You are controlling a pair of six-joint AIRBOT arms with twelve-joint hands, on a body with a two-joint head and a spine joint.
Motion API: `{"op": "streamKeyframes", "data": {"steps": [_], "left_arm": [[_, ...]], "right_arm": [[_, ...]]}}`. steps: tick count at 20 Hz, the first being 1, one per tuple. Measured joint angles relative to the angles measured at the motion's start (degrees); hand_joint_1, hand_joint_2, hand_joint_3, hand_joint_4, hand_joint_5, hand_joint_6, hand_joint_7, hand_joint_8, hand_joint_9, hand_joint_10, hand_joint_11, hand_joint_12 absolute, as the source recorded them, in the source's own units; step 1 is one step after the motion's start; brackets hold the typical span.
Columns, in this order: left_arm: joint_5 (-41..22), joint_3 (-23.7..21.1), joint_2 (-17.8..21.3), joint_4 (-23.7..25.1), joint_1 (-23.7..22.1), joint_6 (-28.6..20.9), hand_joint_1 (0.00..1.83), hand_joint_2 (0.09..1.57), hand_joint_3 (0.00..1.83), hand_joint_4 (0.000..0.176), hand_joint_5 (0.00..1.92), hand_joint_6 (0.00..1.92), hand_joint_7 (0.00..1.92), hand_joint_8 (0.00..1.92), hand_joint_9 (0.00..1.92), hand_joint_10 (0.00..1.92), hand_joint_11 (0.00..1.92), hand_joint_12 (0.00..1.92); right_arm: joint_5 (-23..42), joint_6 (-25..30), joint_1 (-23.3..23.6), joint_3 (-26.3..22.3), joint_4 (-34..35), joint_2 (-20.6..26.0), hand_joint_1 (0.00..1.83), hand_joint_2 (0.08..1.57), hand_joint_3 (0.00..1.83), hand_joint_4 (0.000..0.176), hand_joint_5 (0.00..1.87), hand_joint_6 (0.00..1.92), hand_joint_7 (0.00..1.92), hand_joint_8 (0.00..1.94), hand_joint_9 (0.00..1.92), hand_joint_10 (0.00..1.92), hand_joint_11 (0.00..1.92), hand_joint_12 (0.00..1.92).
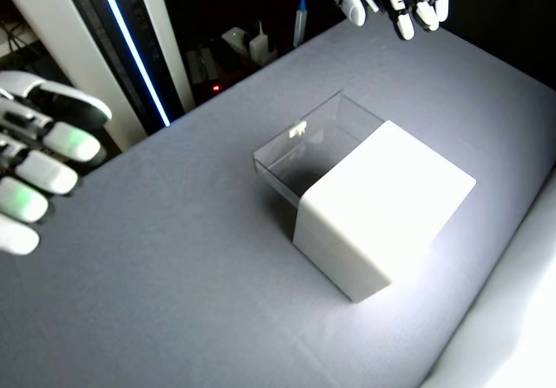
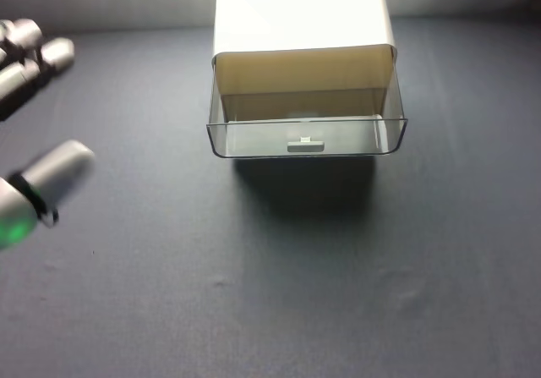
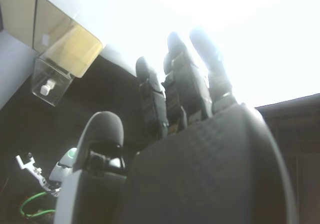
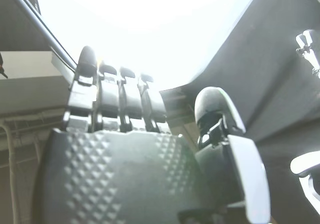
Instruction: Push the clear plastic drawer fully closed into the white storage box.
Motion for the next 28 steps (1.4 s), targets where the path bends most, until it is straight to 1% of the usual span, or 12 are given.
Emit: {"op": "streamKeyframes", "data": {"steps": [3, 5, 6, 7, 8, 11, 12, 13, 15, 20, 23, 28], "left_arm": [[0.0, 0.0, 0.0, 0.5, 0.0, 0.0, 0.0, 1.06, 0.04, 0.176, 0.0, 0.0, 0.0, 0.0, 0.0, 0.0, 0.0, 0.0], [0.0, 0.0, 0.0, 0.3, 0.0, 0.0, 0.0, 1.07, 0.03, 0.176, 0.0, 0.0, 0.0, 0.0, 0.0, 0.0, 0.0, 0.0], [0.0, 0.0, 0.0, 0.4, 0.0, 0.0, 0.0, 1.07, 0.03, 0.176, 0.0, 0.0, 0.0, 0.0, 0.0, 0.0, 0.0, 0.0], [0.0, 0.0, 0.0, 0.4, 0.0, 0.0, 0.0, 1.07, 0.03, 0.176, 0.0, 0.0, 0.0, 0.0, 0.0, 0.0, 0.0, 0.0], [0.0, 0.0, 0.0, 0.4, 0.0, -0.2, 0.0, 1.07, 0.03, 0.176, 0.0, 0.0, 0.0, 0.0, 0.0, 0.0, 0.0, 0.0], [0.0, 0.2, 0.0, 0.3, 0.0, -0.2, 0.0, 1.09, 0.03, 0.176, 0.0, 0.0, 0.0, 0.0, 0.0, 0.0, 0.0, 0.0], [0.0, 0.2, 0.0, 0.3, 0.0, -0.2, 0.0, 1.09, 0.03, 0.176, 0.0, 0.0, 0.0, 0.0, 0.0, 0.0, 0.0, 0.0], [0.1, 0.2, 0.0, 0.4, -0.2, -0.2, 0.0, 1.09, 0.02, 0.176, 0.0, 0.0, 0.0, 0.0, 0.0, 0.0, 0.0, 0.0], [0.0, 0.2, 0.0, 0.5, -0.2, -0.2, 0.0, 1.11, 0.03, 0.176, 0.0, 0.0, 0.0, 0.0, 0.0, 0.0, 0.0, 0.0], [0.0, 0.2, 0.0, 0.5, -0.6, -0.2, 0.0, 1.11, 0.02, 0.176, 0.0, 0.0, 0.0, 0.0, 0.0, 0.0, 0.0, 0.0], [0.2, 0.2, -0.4, 0.4, -0.7, -0.1, 0.0, 1.11, 0.02, 0.176, 0.0, 0.0, 0.0, 0.0, 0.0, 0.0, 0.0, 0.0], [0.1, 0.6, -0.7, 0.4, -1.1, -0.1, 0.0, 1.12, 0.02, 0.176, 0.0, 0.0, 0.0, 0.0, 0.0, 0.0, 0.0, 0.0]], "right_arm": [[0.0, 0.0, 0.0, 0.0, -0.3, 0.0, 0.0, 1.17, 0.02, 0.174, 0.05, 0.01, 0.0, 0.0, 0.0, 0.0, 0.0, 0.0], [0.1, 0.0, -0.4, 0.0, 0.0, -0.1, 0.0, 1.15, 0.01, 0.145, 0.04, 0.0, 0.0, 0.0, 0.0, 0.0, 0.0, 0.0], [0.0, 0.1, -0.4, 0.0, 0.0, -0.2, 0.0, 1.15, 0.01, 0.101, 0.02, 0.0, 0.0, 0.0, 0.0, 0.0, 0.0, 0.0], [0.0, 0.3, -0.4, 0.1, 0.0, -0.4, 0.0, 1.25, 0.01, 0.057, 0.07, 0.01, 0.02, 0.0, 0.0, 0.0, 0.0, 0.0], [0.0, 0.8, -0.4, 0.3, -0.4, -0.4, 0.02, 1.29, 0.01, 0.052, 0.13, 0.01, 0.05, 0.0, 0.0, 0.0, 0.0, 0.0], [0.3, 2.3, -1.4, 1.1, 0.2, -0.8, 0.21, 1.32, 0.0, 0.024, 0.43, 0.02, 0.37, 0.01, 0.28, 0.03, 0.0, 0.73], [0.0, 2.3, -1.9, 1.3, 0.4, -0.9, 0.28, 1.34, 0.0, 0.0, 0.47, 0.02, 0.49, 0.02, 0.41, 0.05, 0.0, 0.99], [-0.1, 2.3, -2.3, 1.5, 0.5, -1.0, 0.37, 1.38, 0.0, 0.0, 0.52, 0.02, 0.58, 0.02, 0.52, 0.05, 0.01, 1.18], [-0.7, 3.2, -3.5, 2.3, 0.7, -1.5, 0.5, 1.37, 0.0, 0.0, 0.58, 0.01, 0.73, 0.03, 0.71, 0.07, 0.18, 1.24], [-5.2, 6.8, -5.2, 4.3, 1.6, -3.3, 0.44, 1.38, 0.0, 0.0, 0.62, 0.01, 0.78, 0.0, 0.72, 0.03, 0.17, 1.34], [-8.3, 6.8, -4.9, 4.9, -0.5, -4.7, 0.62, 1.38, 0.0, 0.0, 0.62, 0.0, 0.69, 0.0, 0.66, 0.0, 0.01, 1.41], [-17.5, 6.9, 0.6, 7.3, -6.1, -7.5, 0.65, 1.34, 0.0, 0.0, 0.67, 0.02, 0.67, 0.01, 0.62, 0.0, 0.0, 1.4]]}}
